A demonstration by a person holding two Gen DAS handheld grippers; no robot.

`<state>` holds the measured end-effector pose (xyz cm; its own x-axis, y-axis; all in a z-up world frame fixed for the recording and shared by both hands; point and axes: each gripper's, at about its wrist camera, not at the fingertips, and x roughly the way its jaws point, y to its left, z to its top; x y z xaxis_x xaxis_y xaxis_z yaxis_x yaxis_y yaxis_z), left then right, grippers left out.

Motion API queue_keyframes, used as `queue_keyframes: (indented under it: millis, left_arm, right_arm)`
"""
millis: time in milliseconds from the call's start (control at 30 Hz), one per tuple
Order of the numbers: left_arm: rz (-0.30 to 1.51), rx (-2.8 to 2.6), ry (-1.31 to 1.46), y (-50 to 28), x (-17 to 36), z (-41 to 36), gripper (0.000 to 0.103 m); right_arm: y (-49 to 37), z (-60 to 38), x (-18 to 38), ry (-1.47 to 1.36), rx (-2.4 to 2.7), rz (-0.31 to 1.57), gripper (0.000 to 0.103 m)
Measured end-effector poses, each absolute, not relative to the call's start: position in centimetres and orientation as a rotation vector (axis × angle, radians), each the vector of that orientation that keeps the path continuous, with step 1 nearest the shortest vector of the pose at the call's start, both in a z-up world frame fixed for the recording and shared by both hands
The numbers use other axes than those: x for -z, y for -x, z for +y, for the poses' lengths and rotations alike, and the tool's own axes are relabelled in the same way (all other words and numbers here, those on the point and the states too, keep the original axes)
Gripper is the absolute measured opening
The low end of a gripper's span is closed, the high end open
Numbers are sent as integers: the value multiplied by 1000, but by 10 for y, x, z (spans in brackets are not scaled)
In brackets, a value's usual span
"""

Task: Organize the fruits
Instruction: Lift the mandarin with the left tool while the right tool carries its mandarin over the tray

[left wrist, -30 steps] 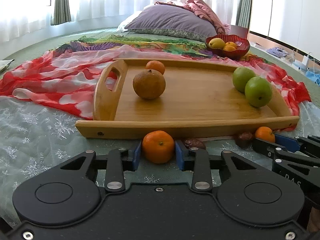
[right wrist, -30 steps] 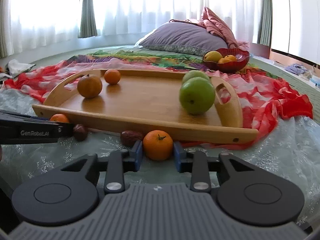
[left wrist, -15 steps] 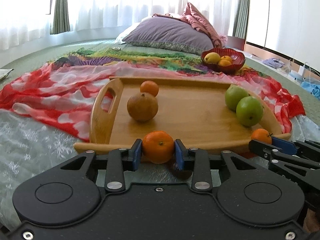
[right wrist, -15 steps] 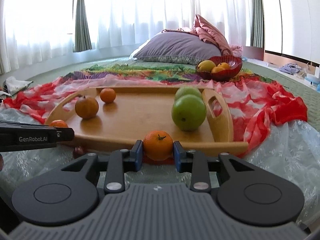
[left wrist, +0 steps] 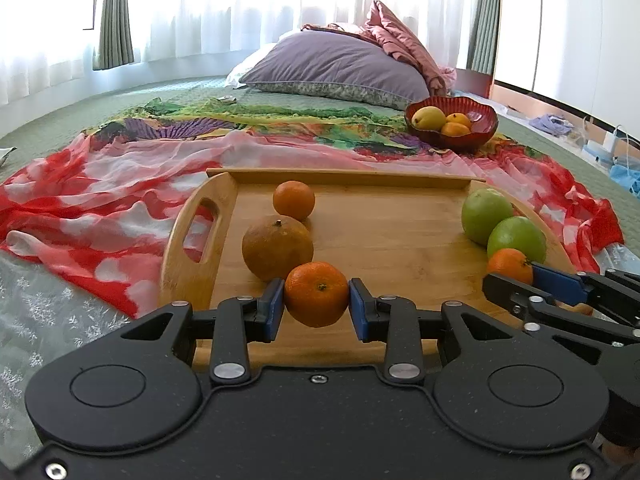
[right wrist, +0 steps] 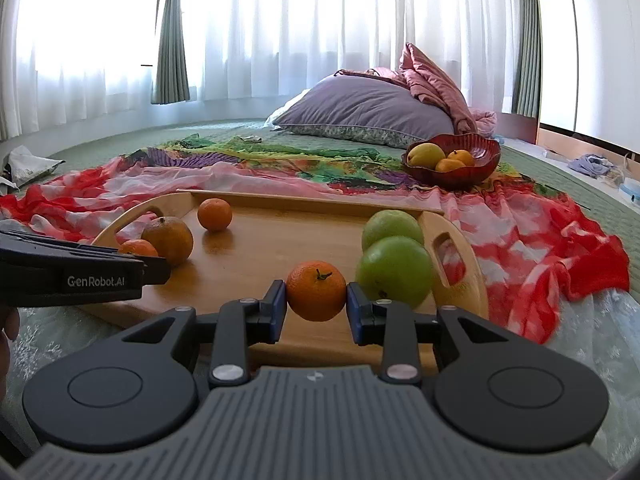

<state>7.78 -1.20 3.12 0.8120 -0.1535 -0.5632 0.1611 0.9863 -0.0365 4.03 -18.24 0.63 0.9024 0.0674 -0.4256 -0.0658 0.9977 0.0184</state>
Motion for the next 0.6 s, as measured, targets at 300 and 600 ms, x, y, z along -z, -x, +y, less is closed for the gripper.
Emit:
queue_keyframes:
  millis: [300,600]
  left_arm:
    - [580,216,-16,-111,-44,-27,33]
    - [645,250,-24,-172,-53,-32,33]
  right_arm:
    - [-71,-179,-14,-2,-88,442,37]
    - [-102,-178,-15,21,-88,464,37]
